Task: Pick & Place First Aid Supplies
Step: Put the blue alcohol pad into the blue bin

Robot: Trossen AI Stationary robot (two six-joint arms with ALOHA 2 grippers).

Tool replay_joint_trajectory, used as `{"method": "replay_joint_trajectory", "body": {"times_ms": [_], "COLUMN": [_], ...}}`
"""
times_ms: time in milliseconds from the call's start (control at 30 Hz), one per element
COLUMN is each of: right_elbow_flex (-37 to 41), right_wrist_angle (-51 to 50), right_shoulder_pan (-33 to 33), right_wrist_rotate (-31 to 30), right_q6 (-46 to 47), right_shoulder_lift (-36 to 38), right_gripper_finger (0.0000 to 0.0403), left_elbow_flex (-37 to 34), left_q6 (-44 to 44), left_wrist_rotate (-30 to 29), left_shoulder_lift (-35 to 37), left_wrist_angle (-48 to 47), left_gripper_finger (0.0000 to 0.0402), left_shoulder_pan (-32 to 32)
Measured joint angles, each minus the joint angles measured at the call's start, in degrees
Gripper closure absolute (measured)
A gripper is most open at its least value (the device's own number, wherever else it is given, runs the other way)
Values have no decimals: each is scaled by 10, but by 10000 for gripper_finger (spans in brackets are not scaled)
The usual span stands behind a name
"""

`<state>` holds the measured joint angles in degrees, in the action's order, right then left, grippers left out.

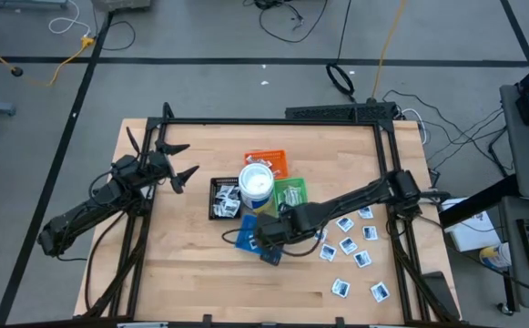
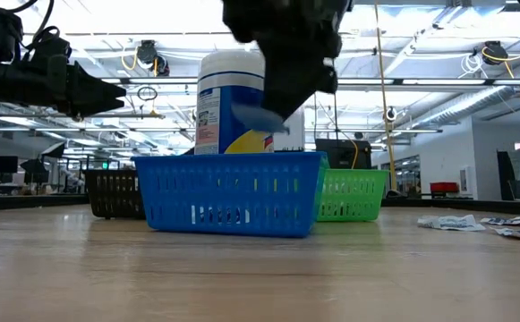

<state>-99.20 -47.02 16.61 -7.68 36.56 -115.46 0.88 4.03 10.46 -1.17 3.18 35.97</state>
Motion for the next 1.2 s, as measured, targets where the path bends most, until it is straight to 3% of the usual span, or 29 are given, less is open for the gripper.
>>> {"method": "replay_joint_trajectory", "body": {"times_ms": [500, 767, 900, 1200], "right_elbow_flex": [3, 3, 3, 3], "right_wrist_angle": [17, 13, 4, -75], "right_shoulder_pan": [-1, -4, -6, -27], "right_wrist_rotate": [-22, -11, 4, 30], "right_q6": [16, 12, -19, -62], "right_shoulder_lift": [-35, -34, -17, 45], "right_gripper_finger": [393, 285, 254, 270], "left_elbow_flex": [0, 0, 0, 0], "left_q6": [0, 0, 0, 0], "left_wrist_rotate": [0, 0, 0, 0], "left_shoulder_lift": [0, 0, 0, 0], "left_wrist_angle": [0, 0, 0, 0], "left_gripper_finger": [4, 4, 4, 4], "left_shoulder_pan": [0, 0, 0, 0]}}
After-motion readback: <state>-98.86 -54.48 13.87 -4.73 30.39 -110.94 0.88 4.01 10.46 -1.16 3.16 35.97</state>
